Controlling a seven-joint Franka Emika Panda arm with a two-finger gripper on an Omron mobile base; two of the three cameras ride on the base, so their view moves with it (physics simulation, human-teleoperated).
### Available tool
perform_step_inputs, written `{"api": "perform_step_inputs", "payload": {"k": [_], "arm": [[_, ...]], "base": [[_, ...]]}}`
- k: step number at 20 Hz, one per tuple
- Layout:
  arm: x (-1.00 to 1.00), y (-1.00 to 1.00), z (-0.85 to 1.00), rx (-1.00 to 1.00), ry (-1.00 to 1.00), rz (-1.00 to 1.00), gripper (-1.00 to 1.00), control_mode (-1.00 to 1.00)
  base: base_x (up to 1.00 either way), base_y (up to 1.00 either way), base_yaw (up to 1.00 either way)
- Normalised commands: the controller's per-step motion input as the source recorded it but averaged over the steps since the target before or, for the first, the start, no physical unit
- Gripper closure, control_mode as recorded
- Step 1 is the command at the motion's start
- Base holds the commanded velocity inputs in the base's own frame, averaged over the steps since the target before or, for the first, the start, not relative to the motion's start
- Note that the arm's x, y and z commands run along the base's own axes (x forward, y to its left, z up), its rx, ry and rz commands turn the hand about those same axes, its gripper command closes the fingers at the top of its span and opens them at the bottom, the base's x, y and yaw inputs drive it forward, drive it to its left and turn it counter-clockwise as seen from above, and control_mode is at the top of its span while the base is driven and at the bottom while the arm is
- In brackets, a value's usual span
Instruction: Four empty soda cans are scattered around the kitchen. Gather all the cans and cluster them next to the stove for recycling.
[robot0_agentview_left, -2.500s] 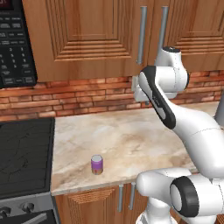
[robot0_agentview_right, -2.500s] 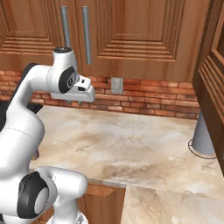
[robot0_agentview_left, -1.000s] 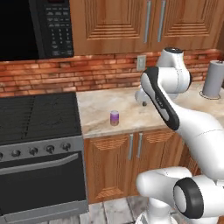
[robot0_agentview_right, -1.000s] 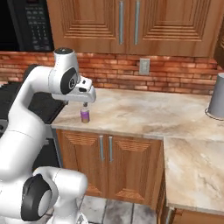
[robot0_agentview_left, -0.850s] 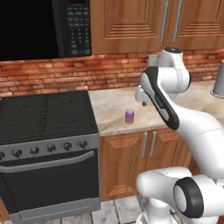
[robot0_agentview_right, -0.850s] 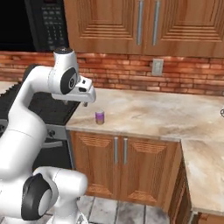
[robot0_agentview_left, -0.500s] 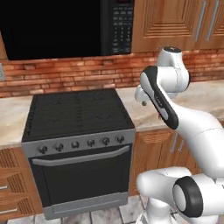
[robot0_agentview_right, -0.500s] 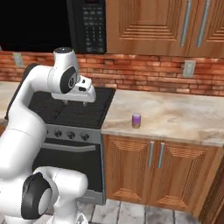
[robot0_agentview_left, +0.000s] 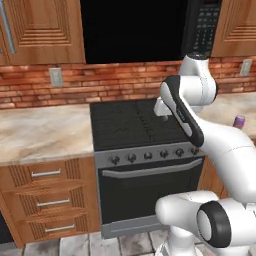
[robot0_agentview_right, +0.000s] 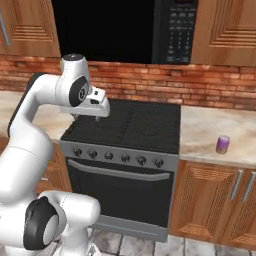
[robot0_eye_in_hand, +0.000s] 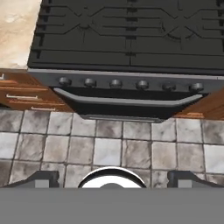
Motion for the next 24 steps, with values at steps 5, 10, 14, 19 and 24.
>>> {"api": "perform_step_inputs", "payload": {"k": [5,10,14,19,24], "arm": [[0.0,0.0,0.0,0.0,0.0,0.0,-1.0,1.0],[0.0,0.0,0.0,0.0,0.0,0.0,-1.0,1.0],[0.0,0.0,0.0,0.0,0.0,0.0,-1.0,1.0],[0.0,0.0,0.0,0.0,0.0,0.0,-1.0,1.0],[0.0,0.0,0.0,0.0,0.0,0.0,-1.0,1.0]], "base": [[-0.38,0.88,0.15],[-0.26,0.33,0.41],[-0.21,0.13,0.48],[-0.23,0.09,0.5],[-0.15,0.06,0.5]]}}
